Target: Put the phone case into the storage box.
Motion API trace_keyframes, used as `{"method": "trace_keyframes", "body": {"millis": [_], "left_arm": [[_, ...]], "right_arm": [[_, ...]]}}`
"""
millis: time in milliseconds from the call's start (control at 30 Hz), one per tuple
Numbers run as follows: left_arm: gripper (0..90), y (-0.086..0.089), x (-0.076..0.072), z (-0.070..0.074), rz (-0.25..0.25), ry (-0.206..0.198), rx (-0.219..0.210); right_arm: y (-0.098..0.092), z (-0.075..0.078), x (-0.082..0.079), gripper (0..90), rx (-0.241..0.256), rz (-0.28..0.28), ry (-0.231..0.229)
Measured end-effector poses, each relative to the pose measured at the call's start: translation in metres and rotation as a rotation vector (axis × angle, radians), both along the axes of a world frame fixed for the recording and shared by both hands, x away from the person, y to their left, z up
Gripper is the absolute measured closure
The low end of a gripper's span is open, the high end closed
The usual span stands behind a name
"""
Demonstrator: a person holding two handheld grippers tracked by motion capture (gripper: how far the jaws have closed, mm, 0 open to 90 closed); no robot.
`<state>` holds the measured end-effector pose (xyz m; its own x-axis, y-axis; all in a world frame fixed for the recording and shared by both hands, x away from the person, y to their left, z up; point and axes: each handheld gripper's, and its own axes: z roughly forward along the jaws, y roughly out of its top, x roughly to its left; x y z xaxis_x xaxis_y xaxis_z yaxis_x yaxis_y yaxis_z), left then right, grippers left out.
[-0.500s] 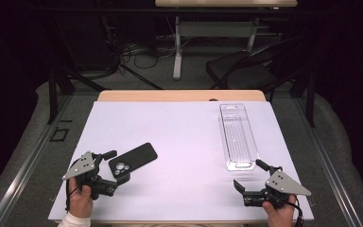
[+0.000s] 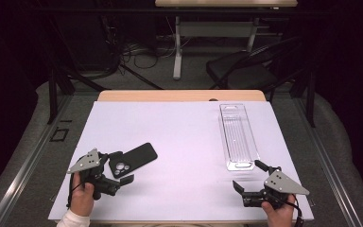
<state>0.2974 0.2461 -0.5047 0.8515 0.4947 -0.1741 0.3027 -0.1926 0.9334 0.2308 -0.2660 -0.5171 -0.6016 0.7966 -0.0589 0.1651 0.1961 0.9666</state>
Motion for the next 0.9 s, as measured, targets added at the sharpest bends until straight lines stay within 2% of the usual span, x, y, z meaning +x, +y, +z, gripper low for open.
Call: {"method": "trace_keyframes", "body": {"millis": [100,200,367,433,533,567,700,833,900], "left_arm": [[0.9,0.0,0.008,0.004,0.016,0.044,0.013],[0.9,-0.001,0.02,0.008,0.033,0.079,0.063],[0.9,-0.004,0.031,0.014,0.024,0.108,0.08],[0.6,-0.006,0.038,0.018,0.01,0.135,0.075],[0.6,-0.007,0.041,0.021,-0.003,0.135,0.062],[0.6,-0.007,0.043,0.024,-0.001,0.139,0.078],[0.6,-0.009,0.049,0.033,-0.02,0.131,0.097],[0.7,-0.014,0.055,0.046,-0.029,0.113,0.148],[0.7,-0.016,0.058,0.051,-0.036,0.106,0.19]], "right_arm": [[0.0,-0.001,0.0,0.0,-0.01,0.002,0.004],[0.001,-0.001,0.001,0.0,-0.011,0.0,0.017],[0.0,-0.002,0.002,0.0,-0.013,-0.004,0.02],[0.0,-0.002,0.001,0.0,-0.015,-0.004,0.022],[0.0,-0.002,0.001,0.0,-0.017,-0.005,0.022],[0.0,-0.002,0.001,0.0,-0.017,-0.004,0.021],[-0.001,-0.002,0.001,0.0,-0.016,-0.007,0.021],[0.0,-0.002,0.001,0.0,-0.017,-0.007,0.02],[0.0,-0.002,0.001,0.0,-0.019,-0.007,0.022]]}}
